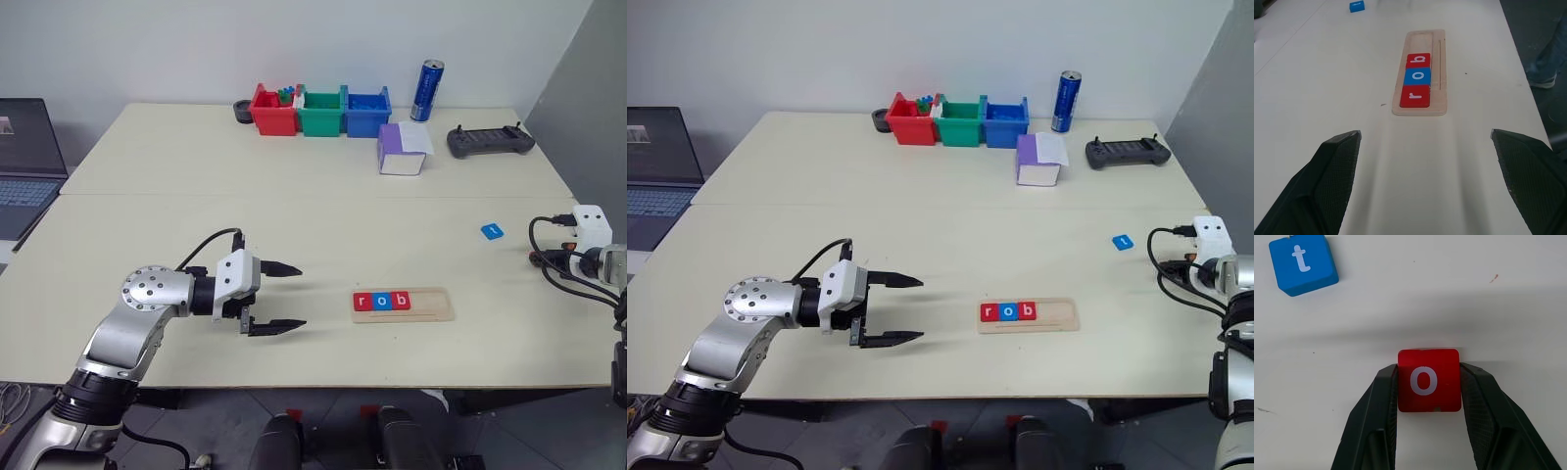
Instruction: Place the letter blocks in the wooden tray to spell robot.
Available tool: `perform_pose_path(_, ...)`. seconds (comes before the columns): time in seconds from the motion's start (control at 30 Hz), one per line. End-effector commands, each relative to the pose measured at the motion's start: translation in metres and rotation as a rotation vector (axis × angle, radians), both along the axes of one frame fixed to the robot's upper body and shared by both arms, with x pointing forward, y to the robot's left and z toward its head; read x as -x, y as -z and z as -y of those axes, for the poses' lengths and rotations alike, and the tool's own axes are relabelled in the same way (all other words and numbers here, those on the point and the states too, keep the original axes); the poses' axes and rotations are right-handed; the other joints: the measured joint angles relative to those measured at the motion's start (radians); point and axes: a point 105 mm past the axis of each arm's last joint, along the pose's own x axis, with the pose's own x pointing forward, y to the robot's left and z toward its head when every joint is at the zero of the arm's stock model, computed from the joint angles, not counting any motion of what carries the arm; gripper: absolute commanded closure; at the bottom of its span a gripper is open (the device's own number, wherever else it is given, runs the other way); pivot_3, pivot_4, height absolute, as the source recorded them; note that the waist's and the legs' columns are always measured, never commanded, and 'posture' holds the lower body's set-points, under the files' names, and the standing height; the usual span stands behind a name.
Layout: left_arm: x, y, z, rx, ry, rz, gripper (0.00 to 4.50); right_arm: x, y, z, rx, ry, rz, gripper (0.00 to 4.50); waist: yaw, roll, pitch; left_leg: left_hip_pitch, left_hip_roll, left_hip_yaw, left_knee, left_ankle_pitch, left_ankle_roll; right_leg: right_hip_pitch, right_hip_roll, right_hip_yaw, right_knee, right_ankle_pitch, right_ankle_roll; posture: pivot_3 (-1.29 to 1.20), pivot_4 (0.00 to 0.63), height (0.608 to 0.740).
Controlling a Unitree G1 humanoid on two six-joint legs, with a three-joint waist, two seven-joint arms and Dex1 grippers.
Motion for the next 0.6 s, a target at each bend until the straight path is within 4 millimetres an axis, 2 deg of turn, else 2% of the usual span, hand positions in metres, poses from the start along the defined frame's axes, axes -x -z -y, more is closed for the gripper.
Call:
perform_pose_path(0.03, 0.0, -0.011, 0.002, 0.01, 0.02, 0.039, 0.0, 0.005, -0.007, -0.009, 0.071, -0.062, -0.027, 3.04, 0.0, 0.0, 0.0, 0.0, 0.0, 0.0, 0.0, 0.0, 0.0, 0.0, 0.0, 0.0, 0.0, 0.0, 0.0, 0.0, 0.15, 0.74)
perform_pose_path(0.17, 0.0, -0.01, 0.003, 0.011, 0.026, 0.036, 0.0, 0.019, -0.02, -0.036, 0.119, -0.122, -0.015, 3.04, 0.001, 0.0, 0.0, 0.0, 0.0, -0.001, 0.0, 0.0, 0.0, 0.0, 0.0, -0.001, 0.0, 0.0, 0.0, 0.0, 0.15, 0.74)
perform_pose_path(0.27, -0.003, -0.008, 0.004, 0.015, 0.028, 0.033, 0.0, 0.034, -0.025, -0.056, 0.084, -0.118, 0.0, 3.04, 0.002, 0.0, 0.0, 0.0, 0.0, -0.001, 0.0, 0.0, 0.0, 0.0, 0.0, -0.001, 0.0, 0.0, 0.0, 0.0, 0.15, 0.74)
perform_pose_path(0.47, -0.012, -0.006, 0.009, 0.008, 0.069, 0.042, 0.0, 0.068, -0.019, -0.09, -0.008, -0.084, -0.008, 3.04, 0.003, 0.0, 0.0, 0.0, 0.0, -0.002, 0.001, 0.0, 0.0, 0.0, 0.0, -0.001, 0.001, 0.0, 0.0, 0.0, 0.15, 0.74)
perform_pose_path(0.6, -0.016, -0.006, 0.015, 0.011, 0.101, 0.044, 0.0, 0.081, -0.012, -0.1, -0.04, -0.074, -0.023, 3.04, 0.004, 0.0, 0.0, -0.001, 0.0, -0.002, 0.0, 0.0, 0.0, 0.0, 0.0, -0.001, 0.001, 0.0, 0.0, 0.0, 0.15, 0.74)
